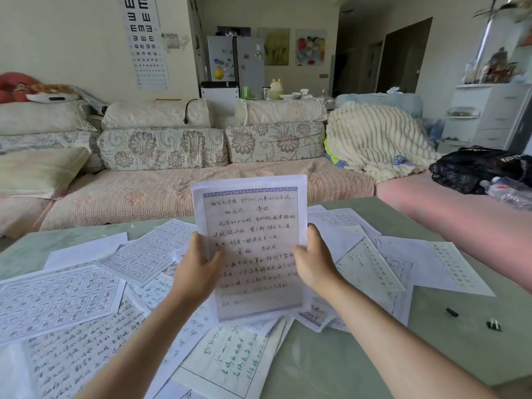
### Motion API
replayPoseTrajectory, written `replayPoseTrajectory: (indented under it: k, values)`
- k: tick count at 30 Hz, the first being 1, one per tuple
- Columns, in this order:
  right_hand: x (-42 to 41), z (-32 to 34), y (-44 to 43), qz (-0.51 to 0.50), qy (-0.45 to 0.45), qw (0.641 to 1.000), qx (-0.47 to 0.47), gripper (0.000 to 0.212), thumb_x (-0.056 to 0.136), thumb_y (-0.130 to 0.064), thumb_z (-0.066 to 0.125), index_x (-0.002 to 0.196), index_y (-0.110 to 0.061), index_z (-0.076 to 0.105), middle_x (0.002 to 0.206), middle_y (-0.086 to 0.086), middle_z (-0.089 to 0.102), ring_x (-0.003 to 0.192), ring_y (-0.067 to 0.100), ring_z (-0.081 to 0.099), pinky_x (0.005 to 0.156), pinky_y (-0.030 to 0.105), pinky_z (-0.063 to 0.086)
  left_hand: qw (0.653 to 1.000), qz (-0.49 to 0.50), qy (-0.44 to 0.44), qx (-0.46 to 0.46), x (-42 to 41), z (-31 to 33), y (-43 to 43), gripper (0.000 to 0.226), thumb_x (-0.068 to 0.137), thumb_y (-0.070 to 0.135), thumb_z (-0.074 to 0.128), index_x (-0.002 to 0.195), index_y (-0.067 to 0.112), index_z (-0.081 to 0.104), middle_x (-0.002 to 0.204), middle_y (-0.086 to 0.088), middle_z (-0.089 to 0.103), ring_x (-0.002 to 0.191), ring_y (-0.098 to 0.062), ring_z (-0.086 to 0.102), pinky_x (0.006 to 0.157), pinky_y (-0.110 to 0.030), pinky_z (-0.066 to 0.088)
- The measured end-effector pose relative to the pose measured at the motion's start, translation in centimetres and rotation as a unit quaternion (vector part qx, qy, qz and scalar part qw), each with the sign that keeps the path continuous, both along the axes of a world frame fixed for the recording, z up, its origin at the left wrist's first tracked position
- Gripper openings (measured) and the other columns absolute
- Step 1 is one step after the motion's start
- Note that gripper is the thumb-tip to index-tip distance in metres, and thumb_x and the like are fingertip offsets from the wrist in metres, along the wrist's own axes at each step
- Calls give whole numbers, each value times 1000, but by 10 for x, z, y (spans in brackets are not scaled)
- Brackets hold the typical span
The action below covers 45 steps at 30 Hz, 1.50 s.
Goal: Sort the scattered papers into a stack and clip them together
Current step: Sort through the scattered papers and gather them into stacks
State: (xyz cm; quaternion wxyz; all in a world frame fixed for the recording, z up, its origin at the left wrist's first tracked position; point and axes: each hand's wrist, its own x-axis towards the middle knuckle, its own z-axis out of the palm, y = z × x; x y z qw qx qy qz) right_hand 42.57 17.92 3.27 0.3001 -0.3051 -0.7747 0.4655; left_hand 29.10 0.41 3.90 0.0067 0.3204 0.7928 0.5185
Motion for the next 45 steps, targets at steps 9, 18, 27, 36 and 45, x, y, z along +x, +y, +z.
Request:
replayPoseTrajectory:
  k: [9,18,27,36,45]
  values:
    - [93,-25,94,-76,-139,979,-124,39,88,-2,41,124,-13,52,116,11,61,100,27,58,72,32,47,976,-109,-112,-148,68,-11,105,15,78,1,44,76,9,57,82,-8,65,74,-20,63,62,-35,58]
    - [161,-62,137,-166,-319,933,-4,50,85,-5,53,134,-3,43,121,13,50,98,26,57,66,32,50,949,-141,2,-282,128,-64,201,50,82,9,49,132,15,45,119,-6,54,102,-25,59,77,-32,58]
    - [147,-69,130,-45,-427,859,279,81,74,-13,59,149,-25,33,156,11,19,141,31,20,113,50,23,927,-143,83,-336,124,-91,201,65,86,37,64,141,16,38,134,-6,37,122,-24,42,98,-36,44]
    - [92,-49,103,13,-420,865,273,43,91,-26,50,134,-25,54,134,4,49,125,28,44,106,44,32,944,-126,124,-280,67,-80,166,51,90,33,57,138,20,46,132,-3,47,124,-22,46,102,-37,43]
    - [-21,-50,76,142,-344,900,229,55,88,-31,57,141,-29,47,144,0,40,135,23,39,106,37,36,876,-79,193,-436,-19,-82,98,91,75,70,58,148,22,30,150,-1,32,138,-23,27,110,-41,33]
